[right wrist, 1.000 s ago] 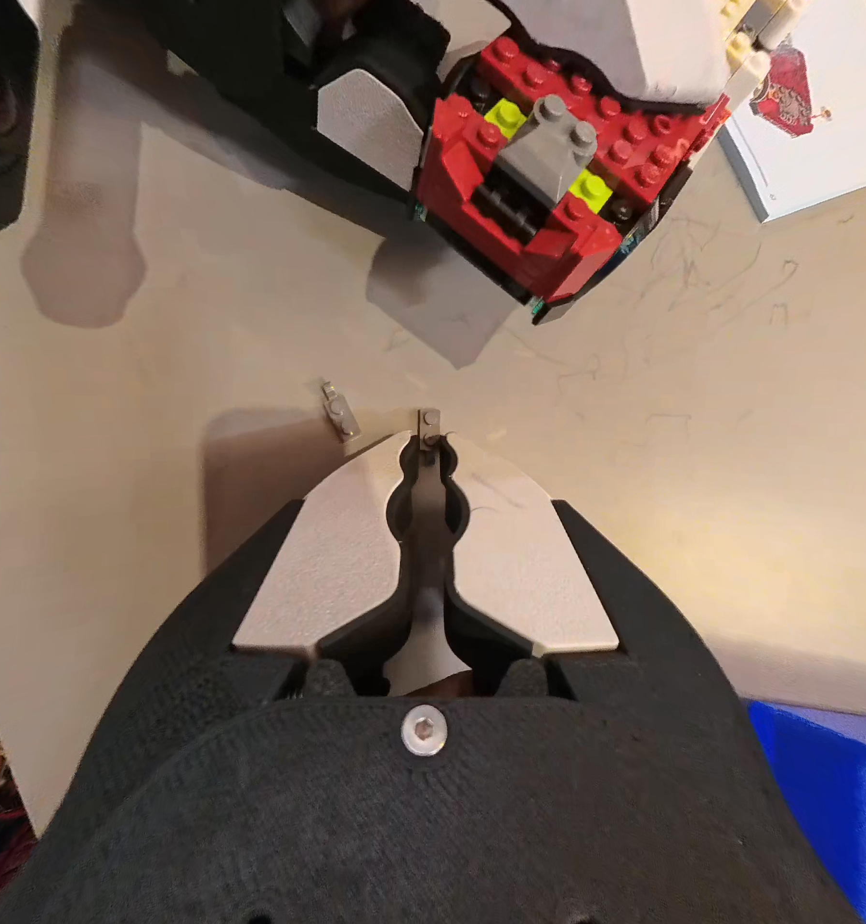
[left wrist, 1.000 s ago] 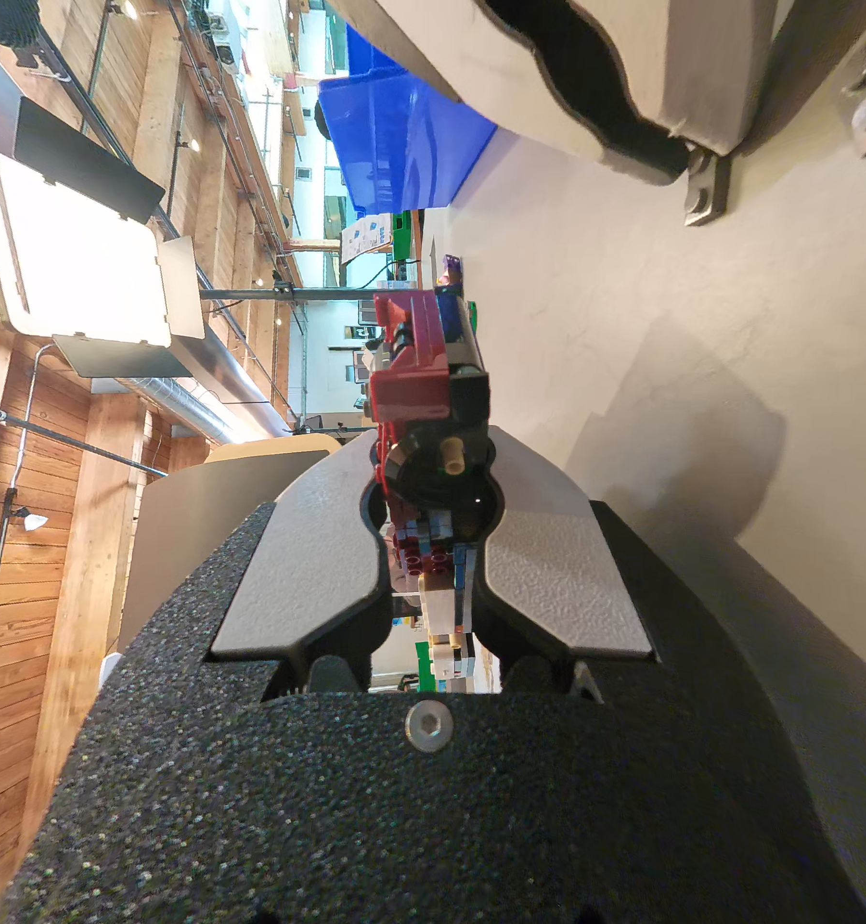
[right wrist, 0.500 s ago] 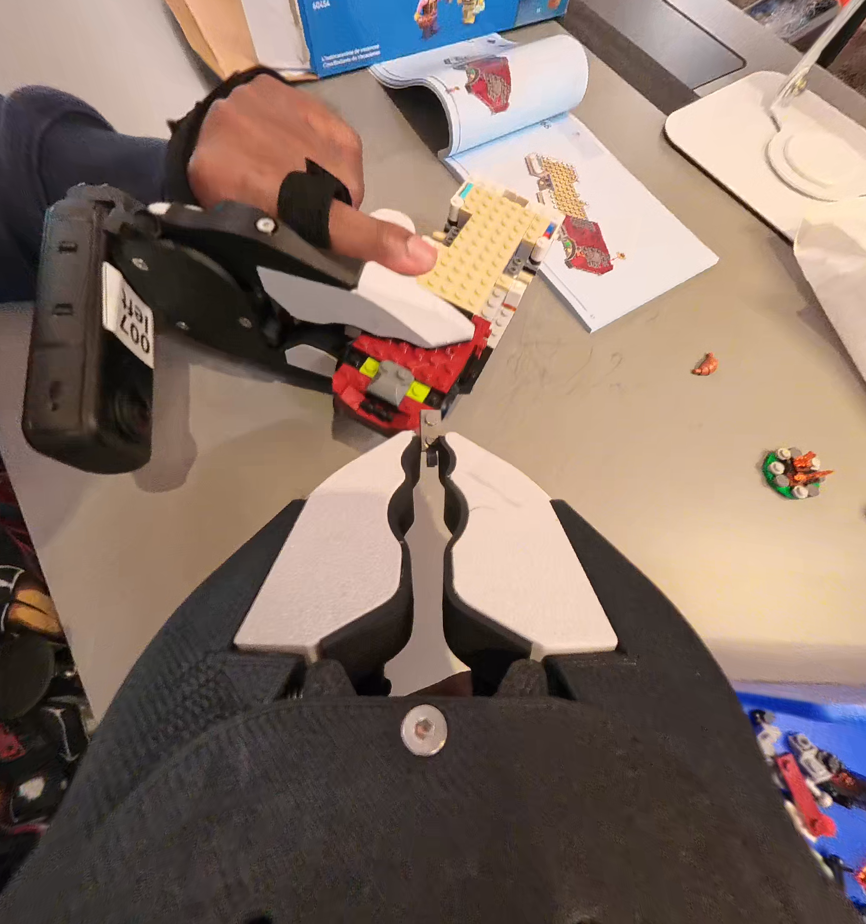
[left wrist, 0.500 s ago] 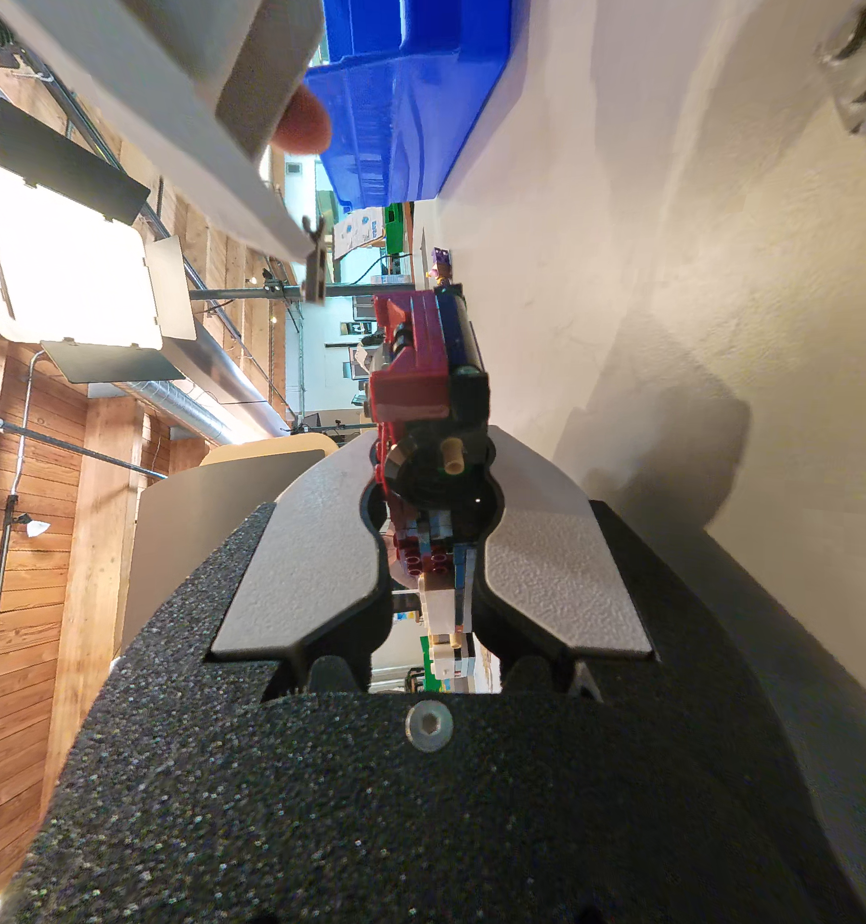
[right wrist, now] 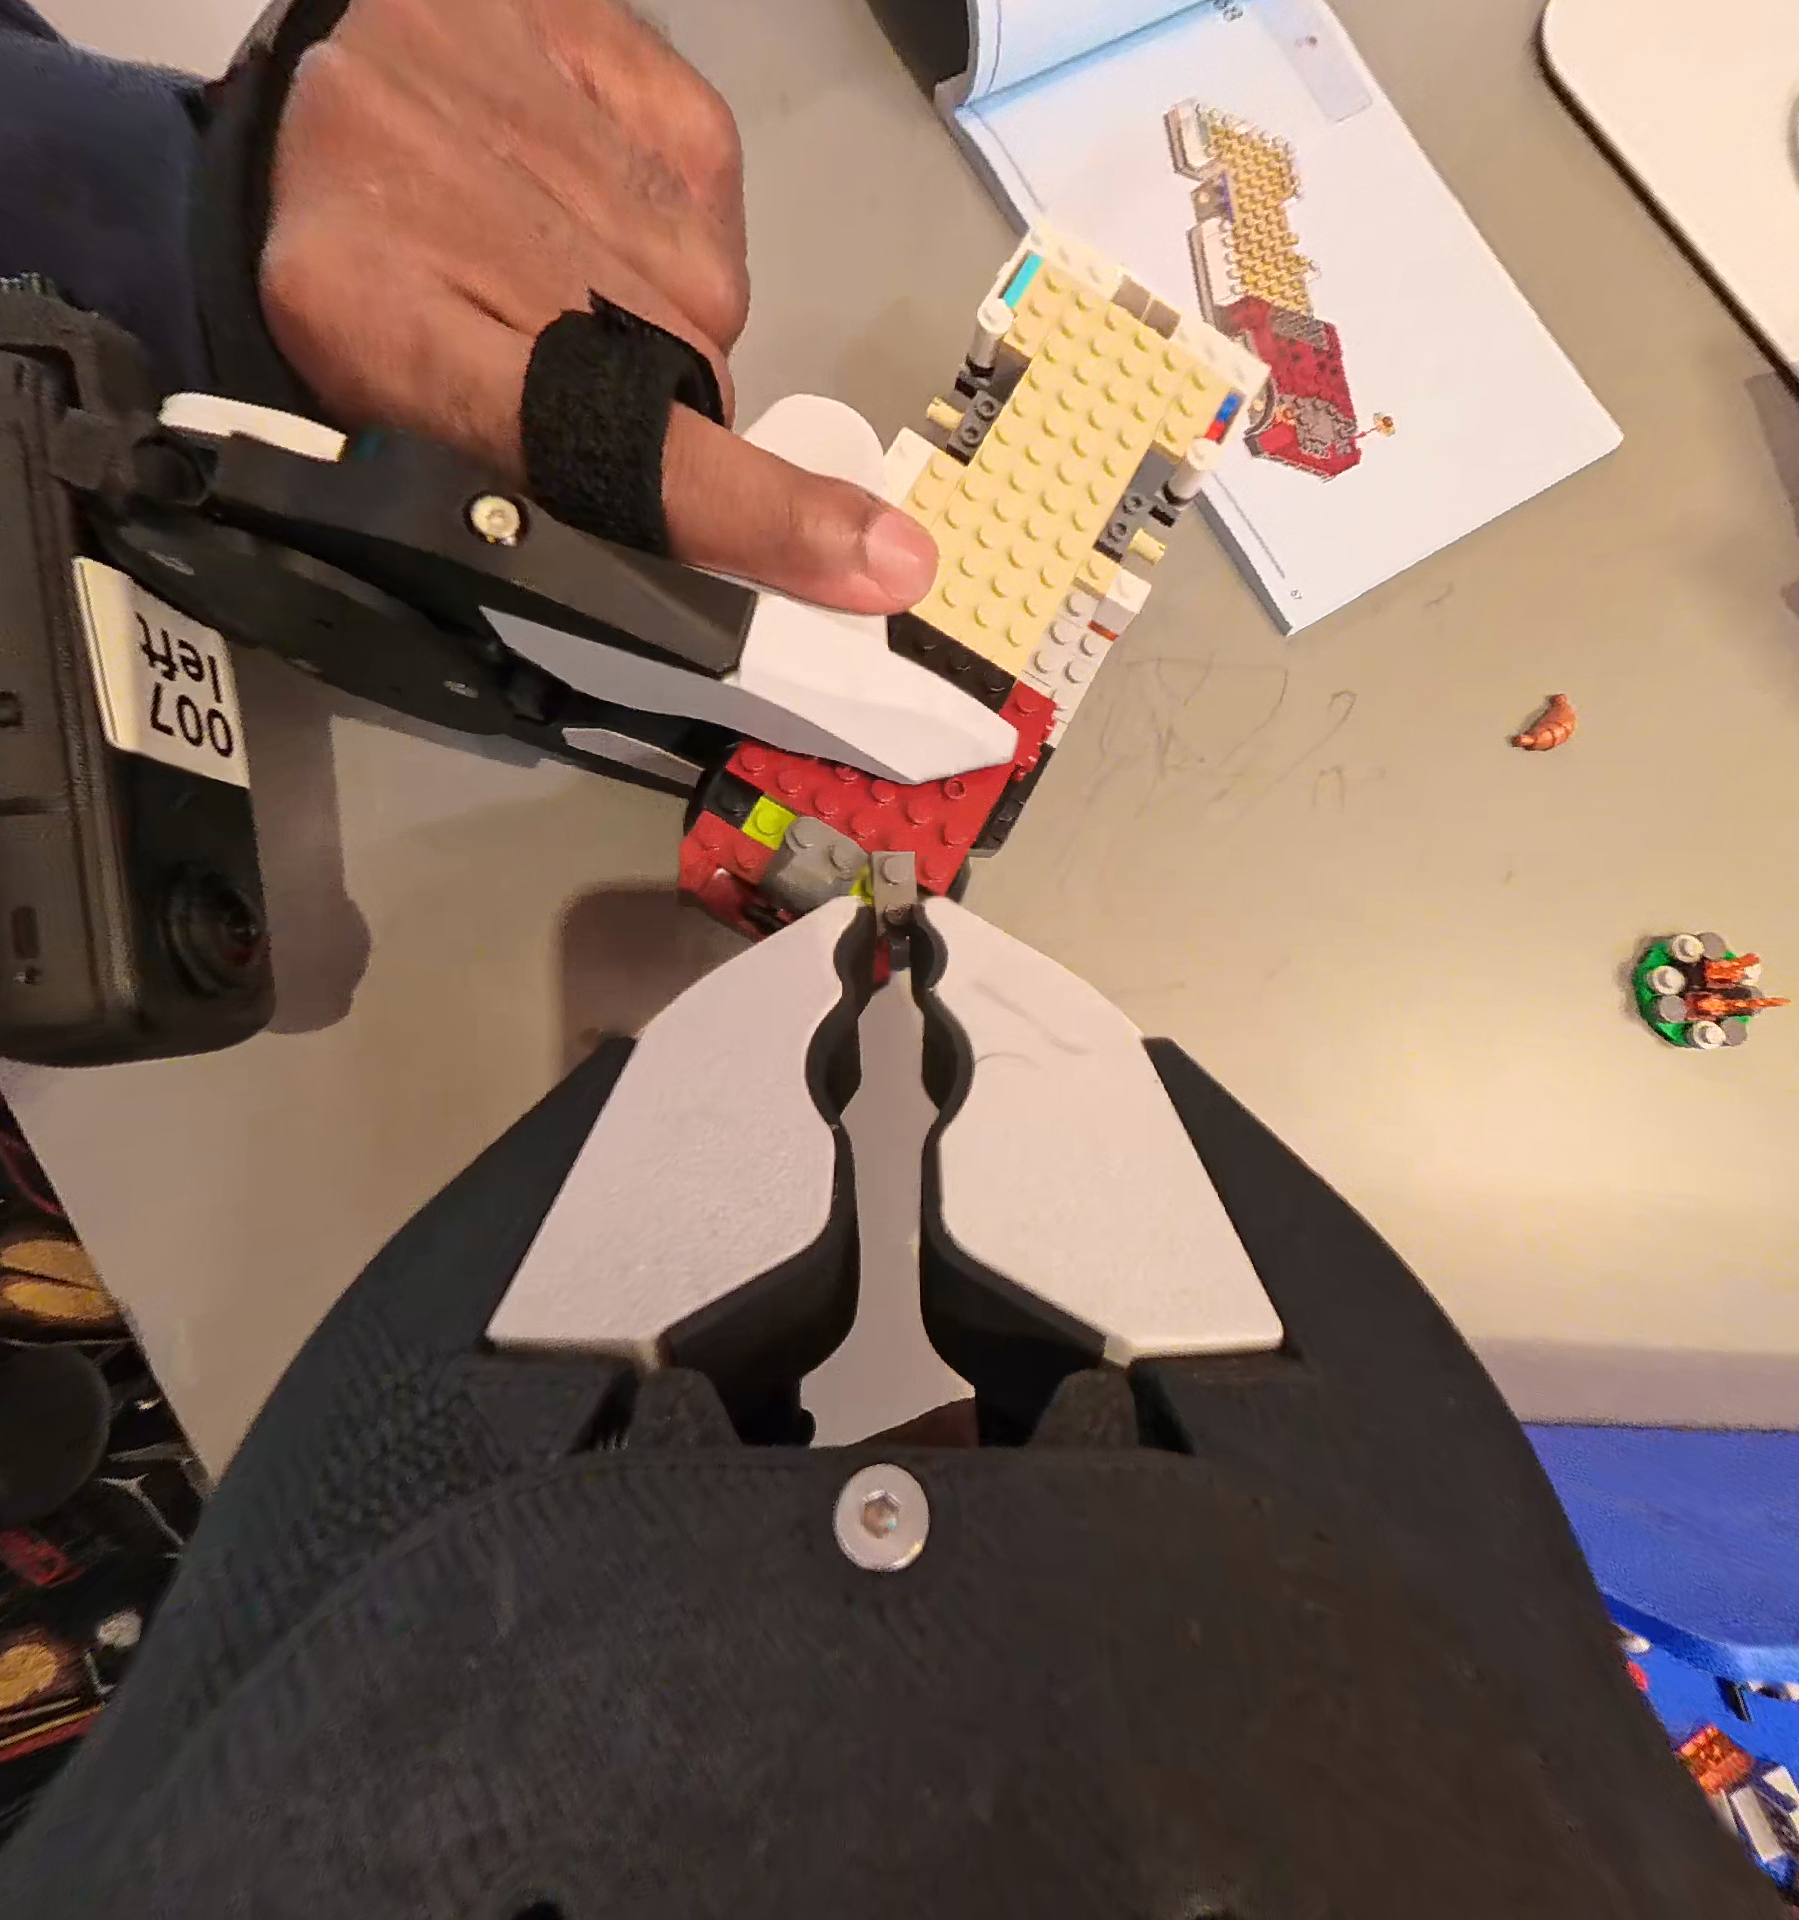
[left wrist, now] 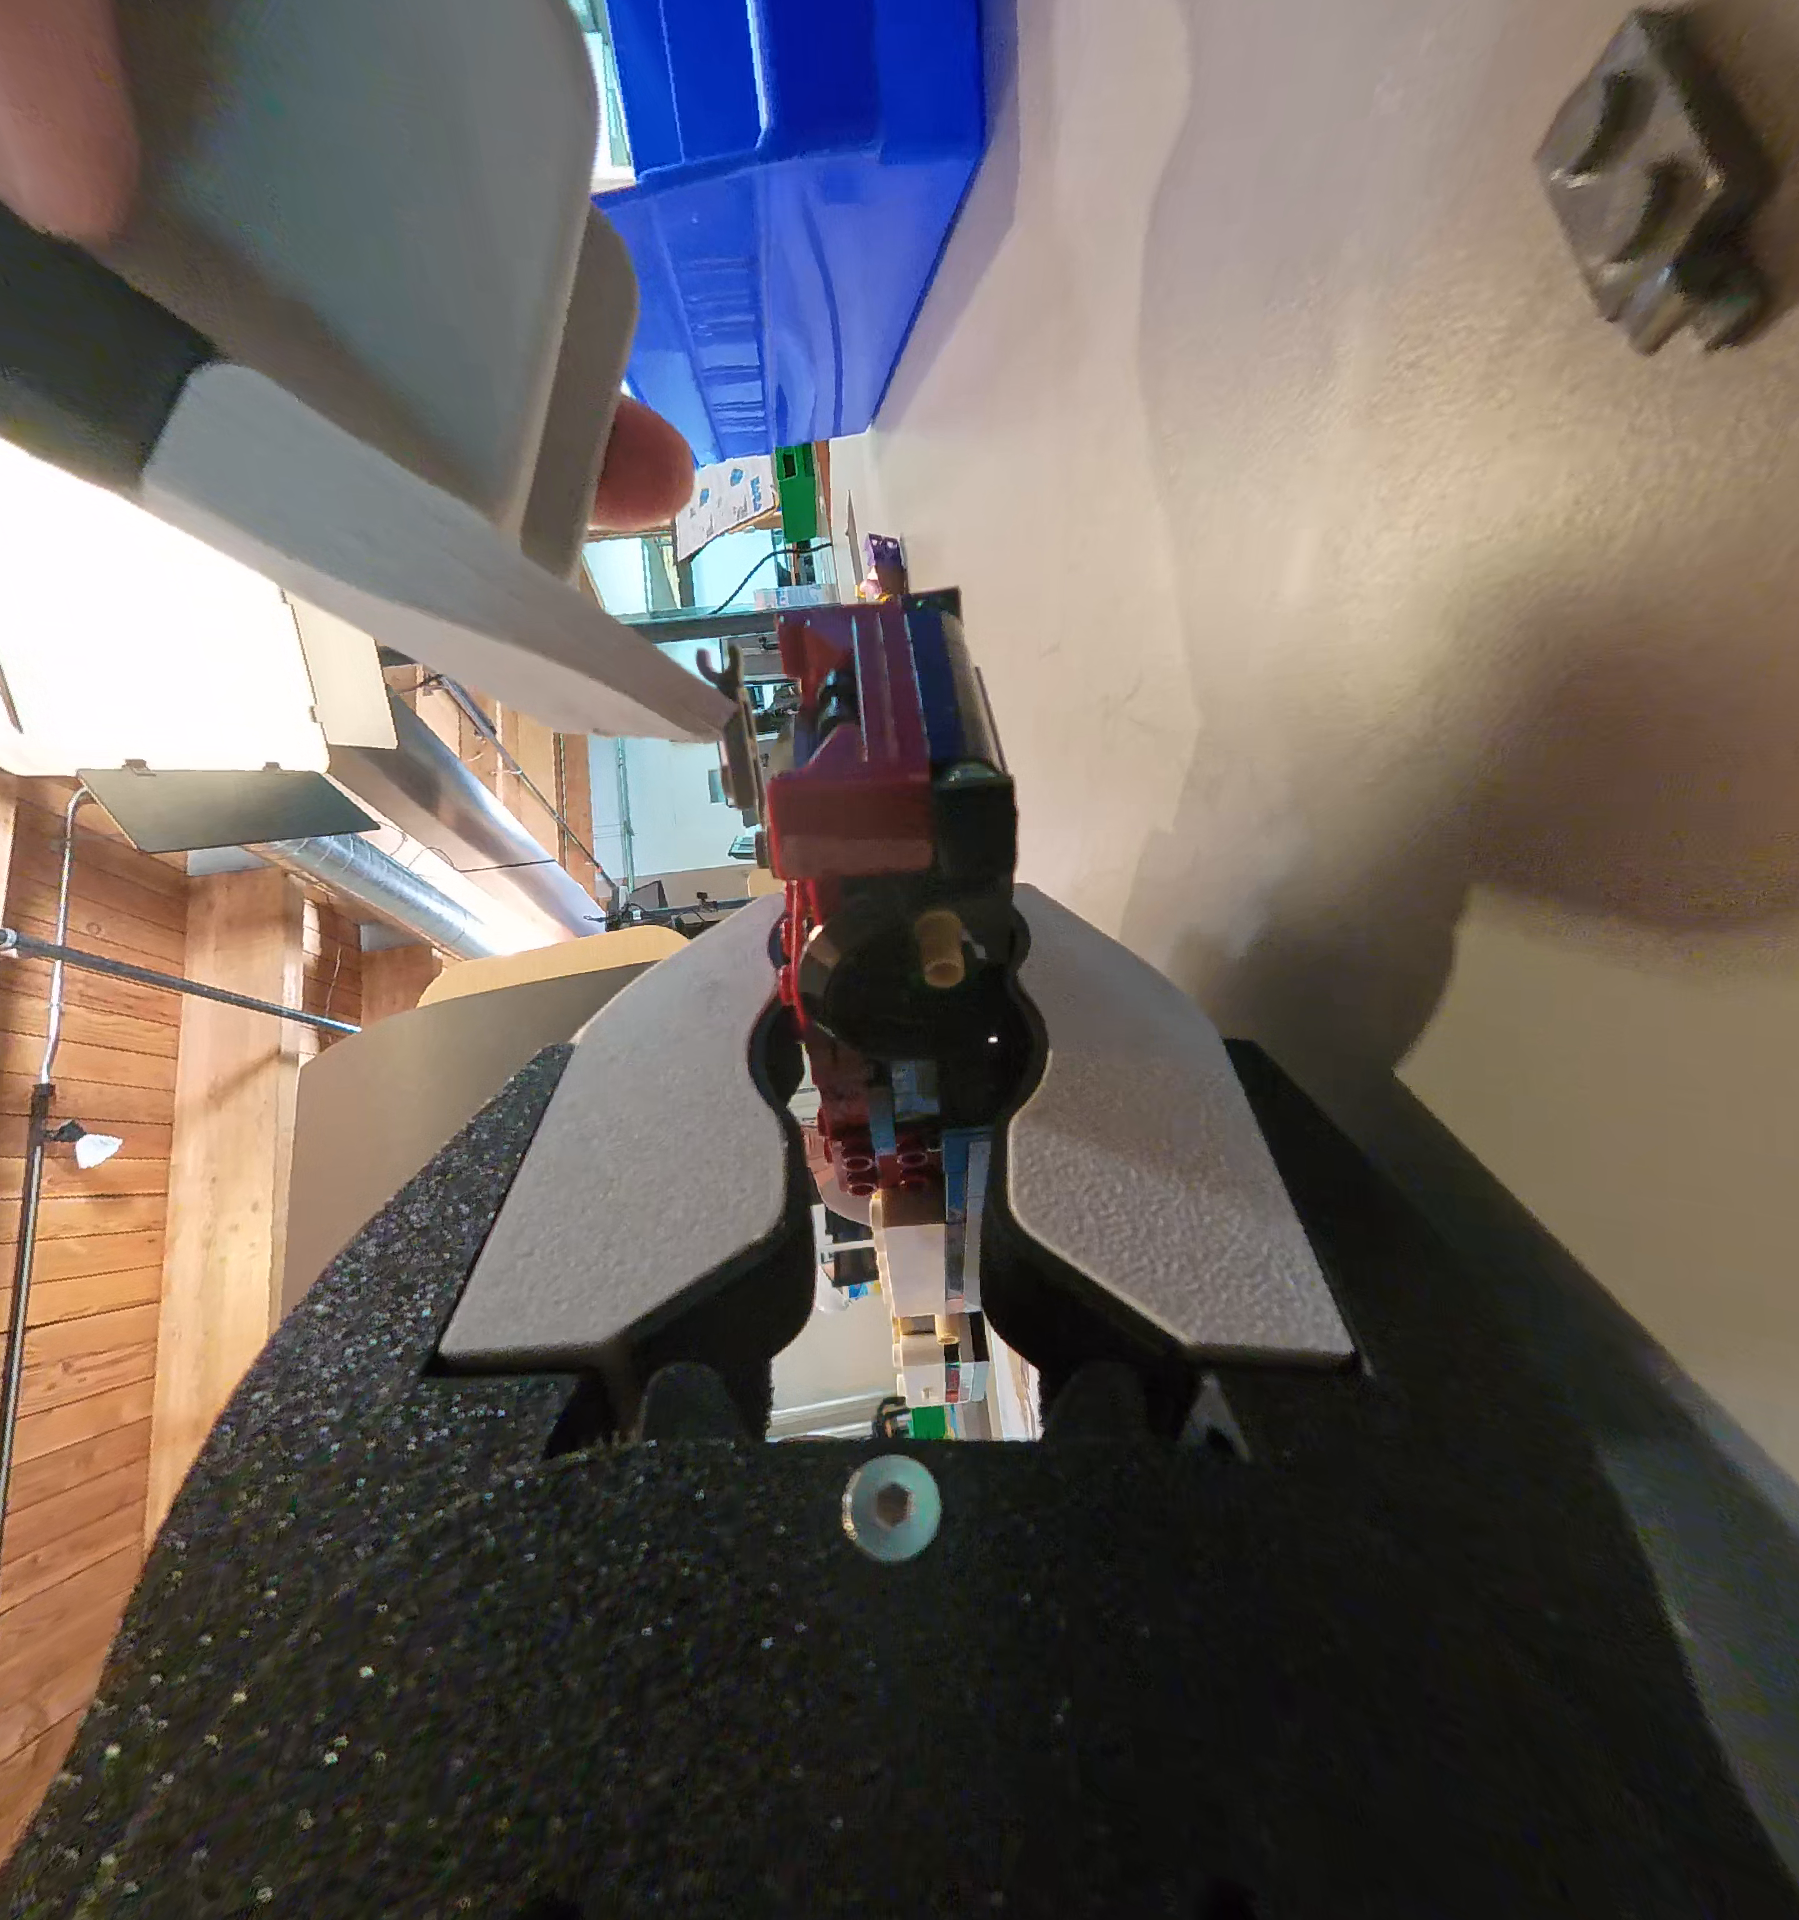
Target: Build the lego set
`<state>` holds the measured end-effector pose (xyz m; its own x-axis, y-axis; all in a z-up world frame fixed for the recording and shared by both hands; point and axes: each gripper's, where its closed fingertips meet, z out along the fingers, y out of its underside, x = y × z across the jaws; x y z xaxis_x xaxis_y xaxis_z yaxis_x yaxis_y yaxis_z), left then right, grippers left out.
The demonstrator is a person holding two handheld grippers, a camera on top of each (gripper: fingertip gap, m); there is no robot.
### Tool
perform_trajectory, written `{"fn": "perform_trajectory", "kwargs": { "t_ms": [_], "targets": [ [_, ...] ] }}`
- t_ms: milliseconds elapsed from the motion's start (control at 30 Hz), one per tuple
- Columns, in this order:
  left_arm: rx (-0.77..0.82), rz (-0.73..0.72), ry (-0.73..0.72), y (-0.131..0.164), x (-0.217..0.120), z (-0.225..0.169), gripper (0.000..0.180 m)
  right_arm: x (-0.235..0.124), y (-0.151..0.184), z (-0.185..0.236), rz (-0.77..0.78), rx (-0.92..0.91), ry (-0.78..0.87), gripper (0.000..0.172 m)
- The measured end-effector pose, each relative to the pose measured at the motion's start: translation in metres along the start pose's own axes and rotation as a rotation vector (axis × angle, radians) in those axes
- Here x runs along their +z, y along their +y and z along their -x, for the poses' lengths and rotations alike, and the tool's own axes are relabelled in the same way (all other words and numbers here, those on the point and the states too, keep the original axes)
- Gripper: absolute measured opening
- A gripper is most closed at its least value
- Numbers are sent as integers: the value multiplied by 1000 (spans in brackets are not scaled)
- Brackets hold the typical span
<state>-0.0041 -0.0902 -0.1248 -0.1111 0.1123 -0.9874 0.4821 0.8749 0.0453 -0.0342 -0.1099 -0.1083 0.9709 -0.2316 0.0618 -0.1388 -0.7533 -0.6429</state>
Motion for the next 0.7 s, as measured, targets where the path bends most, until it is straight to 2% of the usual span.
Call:
{"fn": "perform_trajectory", "kwargs": {
  "t_ms": [300, 700],
  "targets": [
    [12, 6, -2, 1, 0, 1, 34, 3, 6, 0, 87, 11, -45, 6],
    [-13, -10, -7, -2, -1, 3, 34, -1, 4, 9, 60, 11, -78, 20]
  ]
}}
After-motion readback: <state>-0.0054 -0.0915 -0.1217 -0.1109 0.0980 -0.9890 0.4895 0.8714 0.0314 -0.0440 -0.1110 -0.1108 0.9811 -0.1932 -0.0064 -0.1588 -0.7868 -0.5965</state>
